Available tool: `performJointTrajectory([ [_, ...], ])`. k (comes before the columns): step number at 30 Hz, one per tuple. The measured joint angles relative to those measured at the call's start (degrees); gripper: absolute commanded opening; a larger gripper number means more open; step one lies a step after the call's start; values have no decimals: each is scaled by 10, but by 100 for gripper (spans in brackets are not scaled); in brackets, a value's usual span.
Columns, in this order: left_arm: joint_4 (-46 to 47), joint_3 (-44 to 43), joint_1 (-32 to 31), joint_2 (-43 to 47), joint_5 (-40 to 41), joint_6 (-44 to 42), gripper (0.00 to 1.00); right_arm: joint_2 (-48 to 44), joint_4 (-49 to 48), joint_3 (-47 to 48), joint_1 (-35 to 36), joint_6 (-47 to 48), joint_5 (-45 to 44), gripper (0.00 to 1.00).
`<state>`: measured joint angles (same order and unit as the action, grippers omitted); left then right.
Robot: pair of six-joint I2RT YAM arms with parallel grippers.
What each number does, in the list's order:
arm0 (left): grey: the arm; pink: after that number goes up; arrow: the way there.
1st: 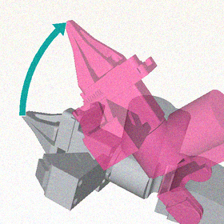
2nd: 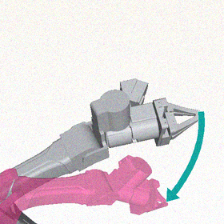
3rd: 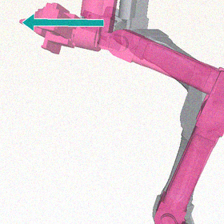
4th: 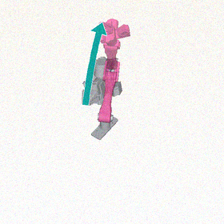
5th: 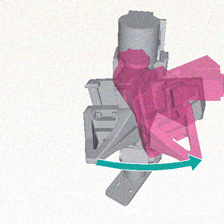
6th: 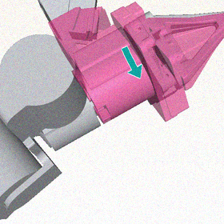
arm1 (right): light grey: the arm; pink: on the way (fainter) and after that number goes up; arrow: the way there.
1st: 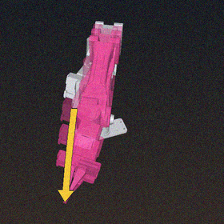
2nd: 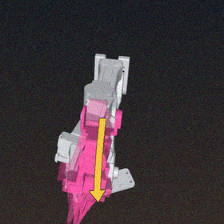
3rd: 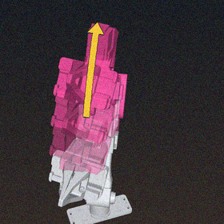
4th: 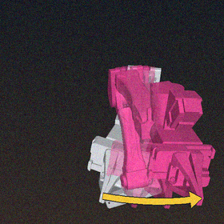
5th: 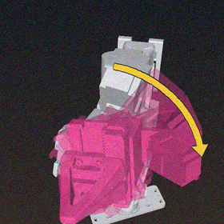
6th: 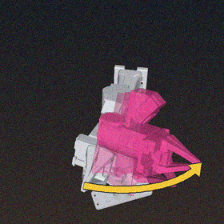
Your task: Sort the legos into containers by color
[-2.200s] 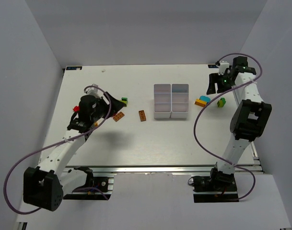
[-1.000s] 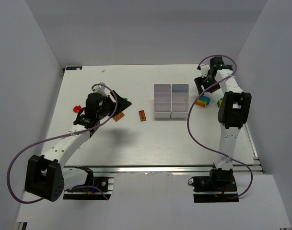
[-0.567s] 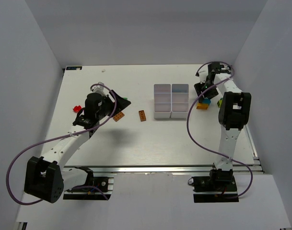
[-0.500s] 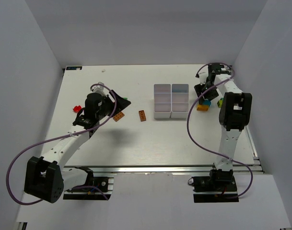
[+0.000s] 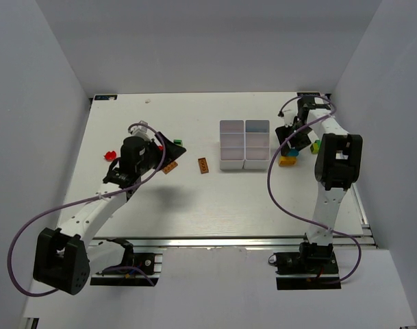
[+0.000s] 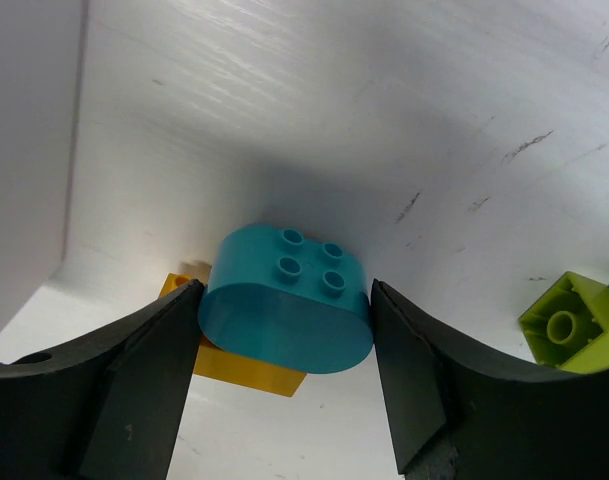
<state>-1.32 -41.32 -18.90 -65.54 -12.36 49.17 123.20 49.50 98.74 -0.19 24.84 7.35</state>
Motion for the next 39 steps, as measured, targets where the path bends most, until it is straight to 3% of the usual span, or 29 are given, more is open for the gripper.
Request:
performJointTrajectory([
  [11,0,14,0,29,7,4,80,-19,3,-9,0,-9,7,68],
  [23,35,16,-8,40,-11,34,79,-54,-3,-33,-2,-32,31,33],
  [25,57,16,-19,39,-18,44,79,-73,-4,-33,-2,-37,42,27],
  [33,118,-5,-105,-40,-35,62,79,-123,3,-18,-2,-61,101,25],
  [39,154,-38,-155,-98,-37,63,79,-181,10,45,-2,-89,170,22],
])
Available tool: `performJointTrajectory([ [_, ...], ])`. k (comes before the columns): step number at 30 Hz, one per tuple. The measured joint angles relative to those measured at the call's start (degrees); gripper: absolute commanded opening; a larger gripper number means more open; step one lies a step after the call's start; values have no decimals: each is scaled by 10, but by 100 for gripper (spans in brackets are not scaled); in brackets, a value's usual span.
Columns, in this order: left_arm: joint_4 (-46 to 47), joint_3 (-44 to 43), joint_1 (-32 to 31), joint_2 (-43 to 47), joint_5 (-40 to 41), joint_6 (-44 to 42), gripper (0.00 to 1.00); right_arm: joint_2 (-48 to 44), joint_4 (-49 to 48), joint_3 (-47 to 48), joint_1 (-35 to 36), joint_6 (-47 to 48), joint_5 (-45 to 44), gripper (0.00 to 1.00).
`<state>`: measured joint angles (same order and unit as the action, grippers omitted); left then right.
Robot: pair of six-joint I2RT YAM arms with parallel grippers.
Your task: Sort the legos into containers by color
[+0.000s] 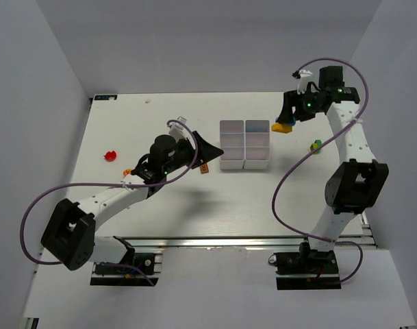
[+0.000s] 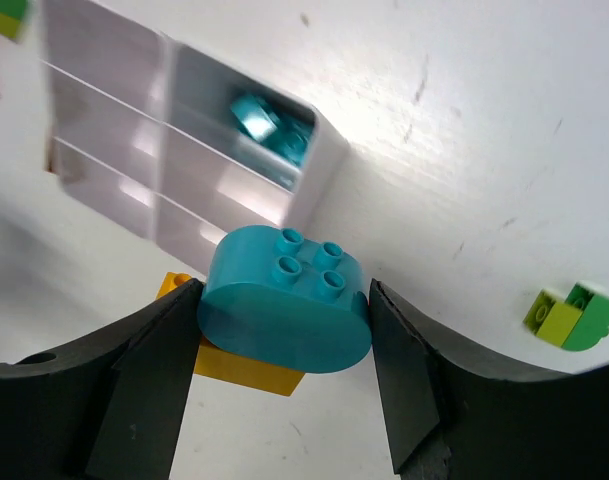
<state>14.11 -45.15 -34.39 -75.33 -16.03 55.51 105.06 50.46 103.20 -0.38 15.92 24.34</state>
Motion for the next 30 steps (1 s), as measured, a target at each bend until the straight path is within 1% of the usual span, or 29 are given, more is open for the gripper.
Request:
performJointTrajectory([
  [5,11,-55,-25,-44,22,-21,79,-59,-9,33,14,-32,49,21],
  [10,20,-116,-50,-89,51,-46,78,-91,-14,35,77,-70,66,19],
  [15,35,-157,-82,-130,81,-67,78,-106,-28,21,142,-118,69,16],
  [18,40,-178,-103,-150,98,-79,78,-108,-36,20,162,-144,66,15],
  [22,40,-181,-127,-151,129,-91,78,-108,-44,20,166,-166,47,14],
  [25,46,-169,-140,-136,160,-96,78,-108,-46,20,167,-173,29,13],
  [30,63,-155,-149,-114,207,-105,78,-108,-55,17,181,-182,4,10],
])
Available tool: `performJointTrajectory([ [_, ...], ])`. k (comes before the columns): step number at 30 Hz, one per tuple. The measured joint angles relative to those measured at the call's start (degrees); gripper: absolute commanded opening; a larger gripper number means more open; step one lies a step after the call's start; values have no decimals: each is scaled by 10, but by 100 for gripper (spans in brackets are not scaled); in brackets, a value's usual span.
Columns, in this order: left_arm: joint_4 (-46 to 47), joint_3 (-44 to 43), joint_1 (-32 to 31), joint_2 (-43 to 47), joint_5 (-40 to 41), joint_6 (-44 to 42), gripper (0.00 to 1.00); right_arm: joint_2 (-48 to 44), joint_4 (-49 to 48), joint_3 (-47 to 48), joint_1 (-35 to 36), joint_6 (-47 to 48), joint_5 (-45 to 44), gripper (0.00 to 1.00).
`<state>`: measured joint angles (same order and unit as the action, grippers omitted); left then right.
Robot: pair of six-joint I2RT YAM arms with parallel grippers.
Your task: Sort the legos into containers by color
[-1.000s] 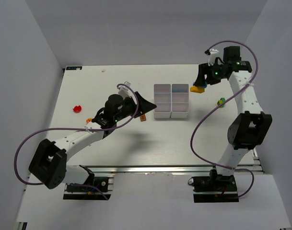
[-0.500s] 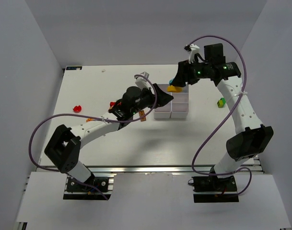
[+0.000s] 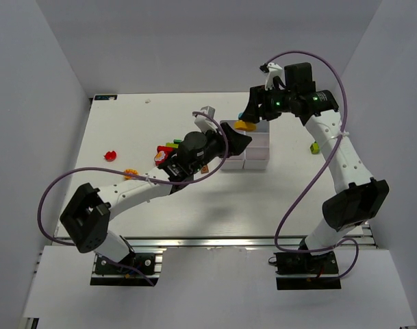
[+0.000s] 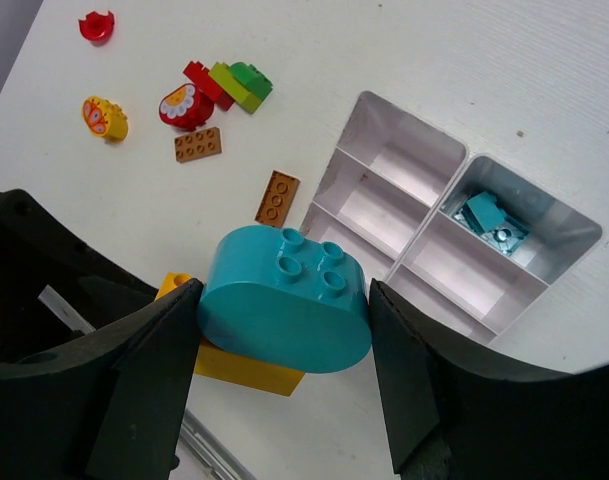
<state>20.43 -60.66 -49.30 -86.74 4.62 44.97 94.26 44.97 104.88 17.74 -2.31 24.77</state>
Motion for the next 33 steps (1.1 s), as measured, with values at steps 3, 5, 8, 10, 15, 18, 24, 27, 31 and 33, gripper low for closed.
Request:
performJointTrajectory([
  [3,7,0,0,-2,15,-5,78,-2,-2,-8,10,-6,-9,9],
  [5,8,-3,0,-5,21,-8,79,-2,-2,-10,16,-10,-14,9],
  [8,7,-16,0,-15,27,-13,79,-2,-2,-13,16,-16,-22,8],
  [10,6,-27,0,-21,31,-16,79,-3,-3,-17,16,-19,-25,7],
  [15,5,-44,0,-31,43,-20,77,-5,-4,-27,16,-25,-31,7],
  [18,1,-54,0,-38,51,-21,73,-6,-4,-27,16,-28,-32,7],
  [24,-7,-66,0,-56,55,-21,60,-6,-5,-27,16,-33,-32,6],
  [27,-7,-66,0,-63,55,-20,52,-7,-5,-27,16,-34,-32,4],
  [31,-5,-66,0,-66,54,-15,44,-8,-6,-30,15,-33,-31,0],
  [33,-4,-66,0,-66,54,-14,44,-10,-9,-32,15,-34,-28,0],
])
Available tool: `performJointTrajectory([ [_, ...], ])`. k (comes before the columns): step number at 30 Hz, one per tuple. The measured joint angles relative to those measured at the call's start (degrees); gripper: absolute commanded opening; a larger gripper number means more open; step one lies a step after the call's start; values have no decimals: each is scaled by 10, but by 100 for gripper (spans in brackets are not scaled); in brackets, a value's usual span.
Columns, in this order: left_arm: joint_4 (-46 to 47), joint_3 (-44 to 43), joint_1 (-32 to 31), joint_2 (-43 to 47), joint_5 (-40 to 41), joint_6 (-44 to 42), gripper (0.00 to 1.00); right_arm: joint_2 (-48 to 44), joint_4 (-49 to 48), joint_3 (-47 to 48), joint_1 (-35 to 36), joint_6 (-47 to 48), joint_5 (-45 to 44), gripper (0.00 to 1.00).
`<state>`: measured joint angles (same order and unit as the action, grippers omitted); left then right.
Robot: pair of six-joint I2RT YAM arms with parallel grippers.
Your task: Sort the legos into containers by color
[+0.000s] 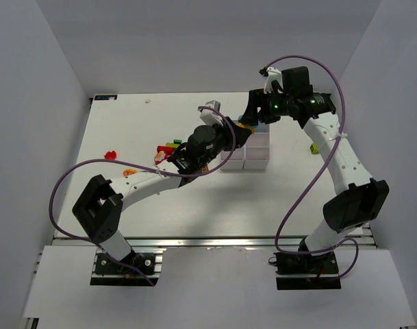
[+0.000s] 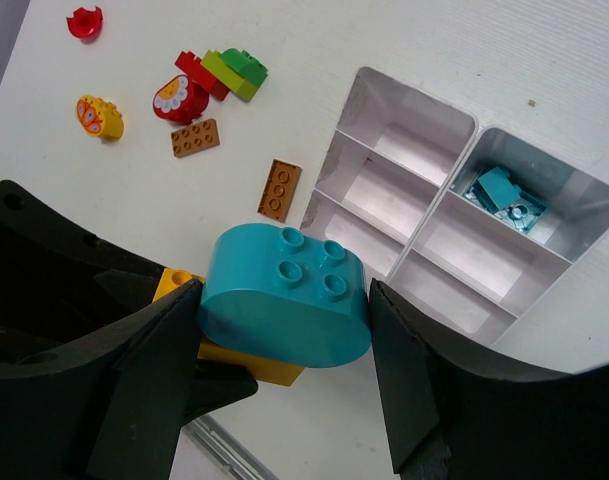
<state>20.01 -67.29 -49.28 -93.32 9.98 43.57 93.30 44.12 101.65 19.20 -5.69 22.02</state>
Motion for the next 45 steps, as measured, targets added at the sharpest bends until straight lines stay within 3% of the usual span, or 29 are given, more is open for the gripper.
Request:
performJointTrajectory([
  [6,2,0,0,0,2,0,38,-2,-6,-3,0,0,2,0],
  [16,5,1,0,0,-1,1,20,-2,-7,-3,-1,-2,2,0],
  [45,32,45,-4,4,-21,6,13,2,-11,7,-54,-18,9,0],
])
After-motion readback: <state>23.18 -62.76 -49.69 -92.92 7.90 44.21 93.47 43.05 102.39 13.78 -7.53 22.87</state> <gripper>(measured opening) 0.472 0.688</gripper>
